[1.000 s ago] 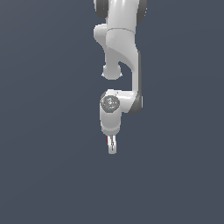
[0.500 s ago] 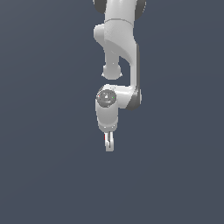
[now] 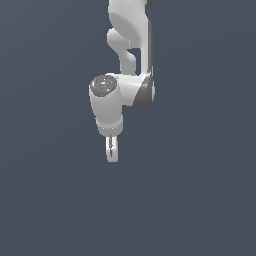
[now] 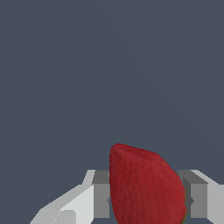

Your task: Pick up the object and move it to a goal position.

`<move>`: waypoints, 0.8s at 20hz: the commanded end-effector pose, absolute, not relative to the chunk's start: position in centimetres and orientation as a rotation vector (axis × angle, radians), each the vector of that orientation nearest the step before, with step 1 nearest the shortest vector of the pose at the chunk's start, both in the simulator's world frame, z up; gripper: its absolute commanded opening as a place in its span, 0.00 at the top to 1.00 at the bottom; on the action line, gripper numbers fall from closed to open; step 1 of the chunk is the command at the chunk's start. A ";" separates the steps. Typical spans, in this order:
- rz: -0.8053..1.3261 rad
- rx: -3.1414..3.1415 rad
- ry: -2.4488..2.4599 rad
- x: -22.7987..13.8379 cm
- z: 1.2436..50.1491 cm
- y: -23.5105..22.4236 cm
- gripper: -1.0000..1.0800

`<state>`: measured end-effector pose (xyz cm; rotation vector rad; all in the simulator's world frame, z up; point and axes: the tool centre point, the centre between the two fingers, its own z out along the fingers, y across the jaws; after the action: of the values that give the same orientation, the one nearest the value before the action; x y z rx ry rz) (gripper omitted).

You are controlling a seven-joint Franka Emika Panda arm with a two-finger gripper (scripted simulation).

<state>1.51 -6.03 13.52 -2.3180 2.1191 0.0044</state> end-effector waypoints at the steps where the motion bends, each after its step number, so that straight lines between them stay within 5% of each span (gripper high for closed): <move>1: 0.004 -2.317 2.120 1.2 16.4 -7.4 1.00; 16: 0.001 -2.317 2.123 0.1 33.2 -15.4 1.00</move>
<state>0.22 -14.64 31.52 -2.3161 2.1232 0.0008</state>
